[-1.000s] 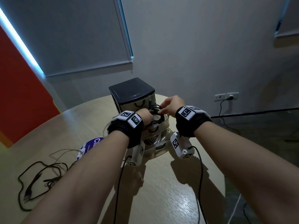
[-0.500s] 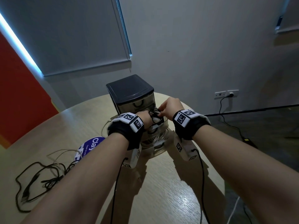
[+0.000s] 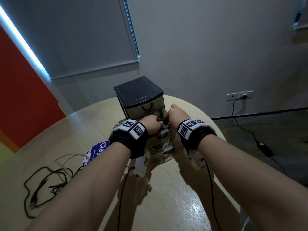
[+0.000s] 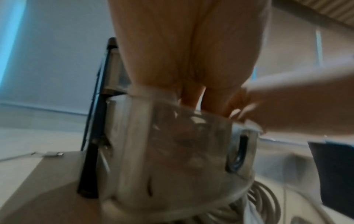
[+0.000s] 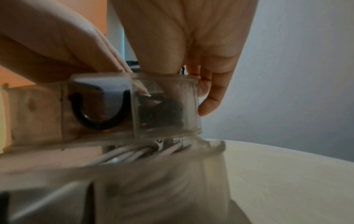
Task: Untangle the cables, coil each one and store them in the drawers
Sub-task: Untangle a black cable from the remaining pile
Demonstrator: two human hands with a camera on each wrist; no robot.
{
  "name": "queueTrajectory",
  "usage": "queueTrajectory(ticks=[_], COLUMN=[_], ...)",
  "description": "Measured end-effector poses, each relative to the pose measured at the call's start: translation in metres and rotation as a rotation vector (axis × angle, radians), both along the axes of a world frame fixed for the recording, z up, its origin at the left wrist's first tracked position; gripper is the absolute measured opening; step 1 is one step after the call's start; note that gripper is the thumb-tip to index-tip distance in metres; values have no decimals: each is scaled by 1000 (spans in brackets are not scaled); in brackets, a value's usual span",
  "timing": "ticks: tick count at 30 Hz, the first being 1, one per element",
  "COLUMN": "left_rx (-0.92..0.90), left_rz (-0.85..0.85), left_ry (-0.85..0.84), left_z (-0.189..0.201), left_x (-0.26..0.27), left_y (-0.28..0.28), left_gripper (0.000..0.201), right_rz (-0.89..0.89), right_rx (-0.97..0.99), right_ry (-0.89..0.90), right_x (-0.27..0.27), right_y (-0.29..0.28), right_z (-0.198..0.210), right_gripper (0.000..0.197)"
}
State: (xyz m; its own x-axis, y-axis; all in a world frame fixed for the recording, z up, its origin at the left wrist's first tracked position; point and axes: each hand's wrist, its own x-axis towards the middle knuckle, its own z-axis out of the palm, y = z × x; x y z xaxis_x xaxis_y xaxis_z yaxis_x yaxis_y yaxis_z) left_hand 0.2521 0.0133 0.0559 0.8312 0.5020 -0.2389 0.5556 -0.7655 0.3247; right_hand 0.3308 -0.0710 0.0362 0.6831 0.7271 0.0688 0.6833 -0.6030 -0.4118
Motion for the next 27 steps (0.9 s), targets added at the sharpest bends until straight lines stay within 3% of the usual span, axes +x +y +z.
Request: queueTrajectory(ticks=[3,11,17,22,27], left_rx=[-243,-313,-413,-521,-503], left_rz=[43,20,62,217,374], left_ry=[-135,-100,-142,-297,-406], left_z=[4,10,12,4,1], left_x=[-10,-14,-18,-16,-13], left_y=[5,11,20,18,6], left_gripper=[21,38,37,35,16], right_rz=[0,-31,-81,-76,-72], right_rx=[14,72,177,198,249], right_ry=[15,65,128,147,183], right_x=[0,3,5,9,11], right_y=[2,6,10,9,6], right_z=[-1,-6,-14,-16,-17], right_gripper=[28,27,22,28,31])
